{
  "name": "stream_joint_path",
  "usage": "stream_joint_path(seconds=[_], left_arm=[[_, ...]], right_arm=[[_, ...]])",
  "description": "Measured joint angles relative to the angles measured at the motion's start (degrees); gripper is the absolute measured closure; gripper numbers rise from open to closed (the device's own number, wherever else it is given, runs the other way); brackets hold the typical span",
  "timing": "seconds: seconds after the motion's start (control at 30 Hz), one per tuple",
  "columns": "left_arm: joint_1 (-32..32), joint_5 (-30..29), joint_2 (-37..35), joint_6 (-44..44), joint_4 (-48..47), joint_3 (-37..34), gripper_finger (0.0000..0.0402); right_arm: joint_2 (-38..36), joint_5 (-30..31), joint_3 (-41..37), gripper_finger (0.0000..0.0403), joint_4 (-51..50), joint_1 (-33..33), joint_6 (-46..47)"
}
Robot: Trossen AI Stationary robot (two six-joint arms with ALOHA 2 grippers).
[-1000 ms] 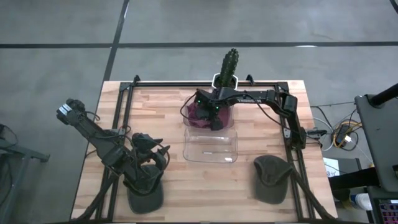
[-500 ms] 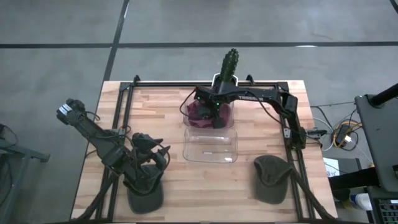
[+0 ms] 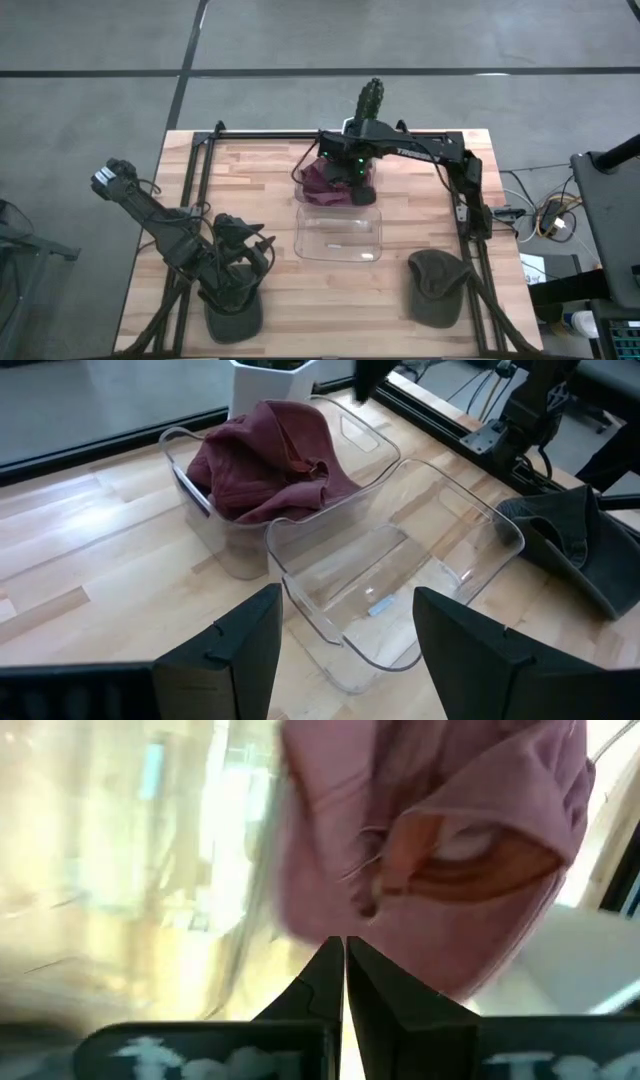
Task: Pick & Place hat
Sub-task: Put the right black cap into the bottom transparent bin
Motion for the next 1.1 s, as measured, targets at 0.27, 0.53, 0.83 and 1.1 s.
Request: stream_joint_path(seconds=[0.27,0.53,0.83,1.1], left_arm=[[-0.01,0.03,0.00,0.99,0.01,-0.94,0.0184],[-0.04,0.26,0.00,1.02,0.79,-2.71,0.0184],[-0.04,0.69,0.00,1.04,2.22,-4.94,0.0184],[-0.04,0.81,0.00,2.02,2.57,-5.30,0.0184]], right_arm=[[-10.81,-0.02,-2.65,0.0390,-3.73,8.50,12.72],[-23.53,2.59,-12.14,0.0390,-3.79,19.55,33.95],[-35.55,2.56,-26.79,0.0390,-3.84,30.28,61.63],[-42.91,-3.42,-39.91,0.0390,-3.10,35.38,78.48]])
